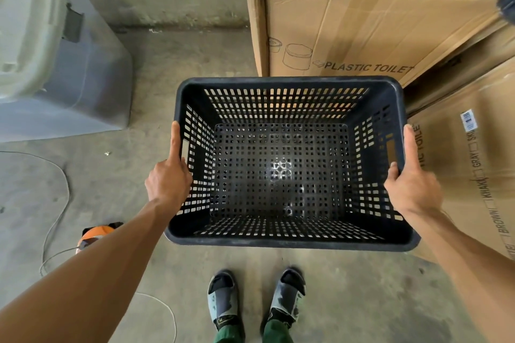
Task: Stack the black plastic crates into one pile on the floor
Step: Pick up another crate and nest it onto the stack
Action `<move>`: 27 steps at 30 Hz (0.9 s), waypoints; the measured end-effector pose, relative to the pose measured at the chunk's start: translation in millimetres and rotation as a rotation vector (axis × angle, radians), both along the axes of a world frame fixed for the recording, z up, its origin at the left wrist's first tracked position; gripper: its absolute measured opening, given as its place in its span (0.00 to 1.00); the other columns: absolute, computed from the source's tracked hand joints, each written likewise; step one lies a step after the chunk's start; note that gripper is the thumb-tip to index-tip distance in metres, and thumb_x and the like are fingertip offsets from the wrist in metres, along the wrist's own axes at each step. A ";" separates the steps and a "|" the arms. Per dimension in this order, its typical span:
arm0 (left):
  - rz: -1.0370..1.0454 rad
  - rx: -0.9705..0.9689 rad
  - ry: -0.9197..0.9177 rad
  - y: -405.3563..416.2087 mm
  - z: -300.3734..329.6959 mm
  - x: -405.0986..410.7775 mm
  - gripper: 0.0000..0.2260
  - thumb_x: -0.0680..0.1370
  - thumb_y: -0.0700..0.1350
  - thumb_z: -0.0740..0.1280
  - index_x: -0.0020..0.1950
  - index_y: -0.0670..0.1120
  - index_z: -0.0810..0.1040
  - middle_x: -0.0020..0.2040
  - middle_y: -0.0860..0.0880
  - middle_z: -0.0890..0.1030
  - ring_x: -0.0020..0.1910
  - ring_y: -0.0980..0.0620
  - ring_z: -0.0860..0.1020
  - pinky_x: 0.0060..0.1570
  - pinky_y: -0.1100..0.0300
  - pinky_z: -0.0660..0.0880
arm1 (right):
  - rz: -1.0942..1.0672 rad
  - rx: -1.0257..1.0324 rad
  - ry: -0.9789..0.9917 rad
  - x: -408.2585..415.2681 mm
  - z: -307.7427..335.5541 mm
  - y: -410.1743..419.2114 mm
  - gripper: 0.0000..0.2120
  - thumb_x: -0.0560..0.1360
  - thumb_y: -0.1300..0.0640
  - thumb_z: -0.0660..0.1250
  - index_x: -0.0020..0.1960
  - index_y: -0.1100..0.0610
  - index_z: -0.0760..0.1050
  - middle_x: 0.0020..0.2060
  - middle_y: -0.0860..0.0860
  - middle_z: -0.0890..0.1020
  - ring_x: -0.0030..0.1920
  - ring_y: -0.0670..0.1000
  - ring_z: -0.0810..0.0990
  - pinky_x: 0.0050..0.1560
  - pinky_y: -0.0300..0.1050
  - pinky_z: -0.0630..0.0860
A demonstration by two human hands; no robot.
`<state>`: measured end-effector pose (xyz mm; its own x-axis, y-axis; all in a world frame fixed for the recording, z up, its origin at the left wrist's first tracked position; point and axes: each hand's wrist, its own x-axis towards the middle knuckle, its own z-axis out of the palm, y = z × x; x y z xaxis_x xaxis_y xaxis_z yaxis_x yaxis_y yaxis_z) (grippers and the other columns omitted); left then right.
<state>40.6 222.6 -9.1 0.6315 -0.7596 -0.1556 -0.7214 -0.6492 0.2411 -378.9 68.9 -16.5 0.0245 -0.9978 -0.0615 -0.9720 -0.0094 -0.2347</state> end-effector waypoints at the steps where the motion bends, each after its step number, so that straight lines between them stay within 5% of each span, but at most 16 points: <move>1: 0.001 0.005 0.004 -1.0 0.8 -0.2 0.39 0.82 0.43 0.61 0.78 0.64 0.34 0.25 0.48 0.71 0.21 0.49 0.71 0.23 0.61 0.62 | 0.004 0.018 -0.002 -0.5 2.1 -0.6 0.40 0.80 0.56 0.63 0.81 0.39 0.41 0.28 0.57 0.73 0.23 0.52 0.65 0.30 0.43 0.67; 6: 0.009 0.003 0.031 5.7 1.2 -4.5 0.40 0.82 0.43 0.61 0.77 0.65 0.34 0.25 0.49 0.71 0.21 0.50 0.70 0.23 0.60 0.62 | 0.030 0.072 0.011 -2.3 8.3 1.0 0.43 0.80 0.57 0.64 0.80 0.37 0.37 0.24 0.51 0.70 0.22 0.49 0.66 0.30 0.43 0.65; 10: -0.011 -0.016 0.093 9.6 1.9 -1.0 0.41 0.81 0.41 0.60 0.76 0.66 0.32 0.28 0.45 0.75 0.23 0.46 0.73 0.30 0.51 0.76 | -0.004 0.078 0.002 1.1 12.4 8.0 0.42 0.80 0.56 0.62 0.79 0.34 0.36 0.25 0.52 0.69 0.23 0.50 0.65 0.33 0.48 0.69; 14: 0.001 -0.003 0.099 5.4 3.6 0.0 0.42 0.80 0.39 0.60 0.76 0.66 0.32 0.27 0.49 0.73 0.23 0.48 0.72 0.38 0.42 0.79 | -0.043 0.053 0.005 5.2 12.2 9.9 0.42 0.80 0.57 0.62 0.78 0.32 0.37 0.23 0.53 0.69 0.23 0.52 0.67 0.32 0.49 0.70; 16: 0.001 -0.012 0.086 8.1 2.5 -3.2 0.43 0.80 0.39 0.61 0.77 0.65 0.33 0.26 0.50 0.72 0.22 0.50 0.71 0.31 0.48 0.76 | -0.059 0.038 0.020 2.8 7.7 11.2 0.43 0.79 0.57 0.62 0.78 0.32 0.38 0.22 0.53 0.70 0.22 0.51 0.67 0.29 0.45 0.68; 19: -0.021 -0.001 0.075 10.8 -1.0 -6.6 0.43 0.79 0.38 0.62 0.78 0.63 0.35 0.25 0.53 0.69 0.20 0.53 0.68 0.23 0.62 0.60 | -0.084 0.029 0.059 -6.5 0.1 14.7 0.43 0.78 0.56 0.63 0.78 0.31 0.38 0.20 0.54 0.69 0.19 0.51 0.68 0.25 0.39 0.66; 23: -0.031 0.010 0.084 8.2 -1.0 -4.7 0.43 0.78 0.38 0.62 0.79 0.61 0.36 0.25 0.52 0.69 0.20 0.53 0.68 0.23 0.64 0.57 | -0.119 0.026 0.102 -9.2 -3.7 10.6 0.42 0.78 0.53 0.63 0.78 0.31 0.40 0.18 0.51 0.65 0.18 0.49 0.64 0.26 0.35 0.62; 27: -0.041 0.008 0.096 5.8 3.2 -7.1 0.41 0.79 0.38 0.62 0.80 0.60 0.38 0.25 0.52 0.69 0.21 0.54 0.67 0.23 0.64 0.55 | -0.131 -0.002 0.122 -7.3 -0.8 13.8 0.42 0.78 0.53 0.63 0.79 0.32 0.40 0.19 0.51 0.63 0.19 0.48 0.63 0.27 0.41 0.66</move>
<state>33.5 228.4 -6.0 0.5822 -0.7827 -0.2202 -0.7210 -0.6222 0.3050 -386.2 82.7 -17.3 -0.1129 -0.9921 -0.0542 -0.9863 0.1185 -0.1148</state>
